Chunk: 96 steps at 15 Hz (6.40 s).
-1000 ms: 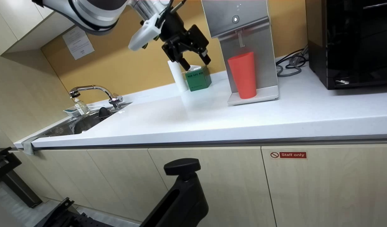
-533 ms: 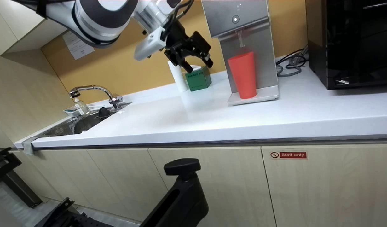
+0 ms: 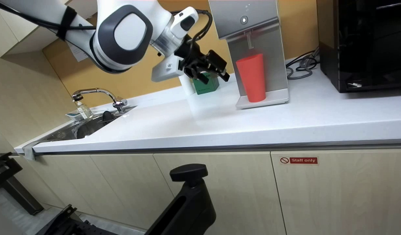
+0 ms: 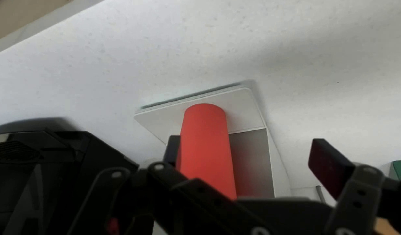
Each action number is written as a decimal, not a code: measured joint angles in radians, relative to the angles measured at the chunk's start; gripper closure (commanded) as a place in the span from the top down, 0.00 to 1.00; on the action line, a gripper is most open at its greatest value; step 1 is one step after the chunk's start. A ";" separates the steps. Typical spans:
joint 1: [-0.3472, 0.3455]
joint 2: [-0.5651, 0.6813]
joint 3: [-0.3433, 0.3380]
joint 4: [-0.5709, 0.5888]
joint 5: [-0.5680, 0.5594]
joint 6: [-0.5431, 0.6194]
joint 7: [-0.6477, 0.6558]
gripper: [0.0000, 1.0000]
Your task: Remove the orange cup from the coffeemaker.
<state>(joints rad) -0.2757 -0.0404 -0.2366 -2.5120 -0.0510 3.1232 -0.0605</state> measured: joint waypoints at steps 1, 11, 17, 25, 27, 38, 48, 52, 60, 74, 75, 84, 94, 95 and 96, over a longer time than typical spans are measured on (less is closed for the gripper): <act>0.000 0.020 0.000 -0.001 0.013 0.042 0.000 1.00; 0.000 0.099 -0.008 0.000 0.017 0.171 -0.001 1.00; 0.000 0.174 -0.021 0.001 0.051 0.307 0.001 1.00; -0.006 0.245 -0.014 0.065 0.059 0.336 0.022 1.00; -0.016 0.254 -0.004 0.081 0.059 0.336 0.032 1.00; -0.105 0.366 0.071 0.210 0.058 0.336 0.088 1.00; -0.271 0.489 0.242 0.351 0.037 0.336 0.088 1.00; -0.351 0.523 0.325 0.410 -0.005 0.336 0.087 1.00; -0.449 0.556 0.398 0.452 -0.087 0.337 0.062 0.51; -0.619 0.196 0.632 -0.011 -0.316 0.337 0.083 0.51; -0.645 0.175 0.670 -0.024 -0.343 0.337 0.112 0.51; -0.782 0.181 0.862 -0.028 -0.404 0.333 0.252 0.51; -0.904 0.242 0.922 -0.019 -0.399 0.333 0.225 0.51; -0.905 0.249 0.923 -0.019 -0.398 0.333 0.214 0.51; -0.905 0.256 0.923 -0.018 -0.398 0.333 0.203 0.51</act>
<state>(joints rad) -1.1810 0.2159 0.6864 -2.5305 -0.4486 3.4562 0.1425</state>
